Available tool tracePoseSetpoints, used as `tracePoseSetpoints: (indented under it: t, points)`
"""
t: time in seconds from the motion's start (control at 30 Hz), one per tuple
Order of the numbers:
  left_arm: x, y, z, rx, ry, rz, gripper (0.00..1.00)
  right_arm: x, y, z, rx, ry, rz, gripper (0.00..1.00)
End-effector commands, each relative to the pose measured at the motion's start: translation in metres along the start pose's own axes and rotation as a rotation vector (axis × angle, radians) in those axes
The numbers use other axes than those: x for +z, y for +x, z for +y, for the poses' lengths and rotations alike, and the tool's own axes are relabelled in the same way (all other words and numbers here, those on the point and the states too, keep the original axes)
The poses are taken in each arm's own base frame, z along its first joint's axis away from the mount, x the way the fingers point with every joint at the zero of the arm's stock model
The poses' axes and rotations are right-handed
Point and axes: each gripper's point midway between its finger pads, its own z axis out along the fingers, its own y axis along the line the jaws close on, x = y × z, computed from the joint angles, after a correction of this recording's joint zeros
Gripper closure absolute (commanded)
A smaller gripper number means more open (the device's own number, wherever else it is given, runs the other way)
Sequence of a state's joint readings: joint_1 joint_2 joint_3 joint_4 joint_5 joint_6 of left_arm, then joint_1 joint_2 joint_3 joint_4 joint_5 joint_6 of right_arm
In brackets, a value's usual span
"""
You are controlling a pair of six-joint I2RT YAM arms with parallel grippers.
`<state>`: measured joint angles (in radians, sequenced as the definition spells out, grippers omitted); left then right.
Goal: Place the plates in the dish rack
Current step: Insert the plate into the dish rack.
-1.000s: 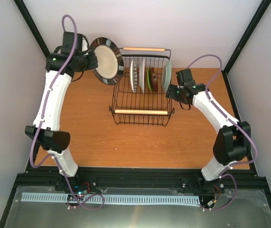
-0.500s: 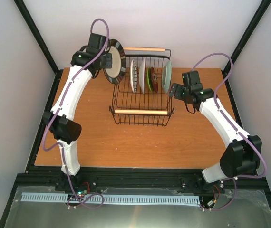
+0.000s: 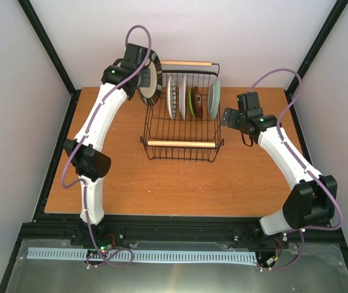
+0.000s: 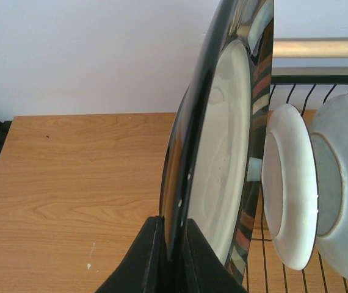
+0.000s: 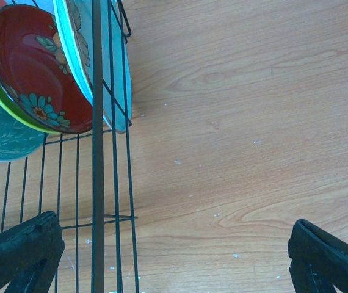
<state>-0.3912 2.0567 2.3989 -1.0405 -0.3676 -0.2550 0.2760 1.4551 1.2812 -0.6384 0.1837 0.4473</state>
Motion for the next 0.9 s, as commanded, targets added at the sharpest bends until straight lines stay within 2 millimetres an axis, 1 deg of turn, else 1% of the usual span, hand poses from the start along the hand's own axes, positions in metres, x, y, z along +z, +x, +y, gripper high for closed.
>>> tracePoseSetpoints:
  t: [0.0, 0.27, 0.37, 0.47, 0.67, 0.8, 0.87]
  points:
    - [-0.03, -0.061, -0.007, -0.091, 0.015, -0.23, 0.99, 0.002, -0.005, -0.006, -0.004, 0.015, -0.019, 0.0]
    - [-0.012, -0.054, -0.032, -0.042, -0.014, -0.242, 0.99, 0.003, -0.006, -0.008, -0.013, 0.015, -0.023, 0.0]
    - [-0.002, -0.05, -0.035, -0.028, -0.039, -0.238, 0.99, 0.003, -0.004, -0.008, -0.017, 0.014, -0.021, 0.0]
    - [0.008, -0.045, -0.033, -0.009, -0.076, -0.226, 0.99, 0.005, -0.004, -0.01, -0.019, 0.017, -0.022, 0.0]
    - [0.027, -0.028, -0.033, 0.024, -0.119, -0.182, 0.99, 0.007, -0.005, -0.011, -0.023, 0.016, -0.022, 0.0]
    - [0.034, -0.022, -0.038, 0.041, -0.133, -0.171, 0.99, 0.007, -0.005, -0.009, -0.032, 0.007, -0.023, 0.0]
    - [0.037, -0.018, -0.044, 0.057, -0.129, -0.164, 0.99, 0.008, -0.005, -0.009, -0.035, 0.006, -0.021, 0.0]
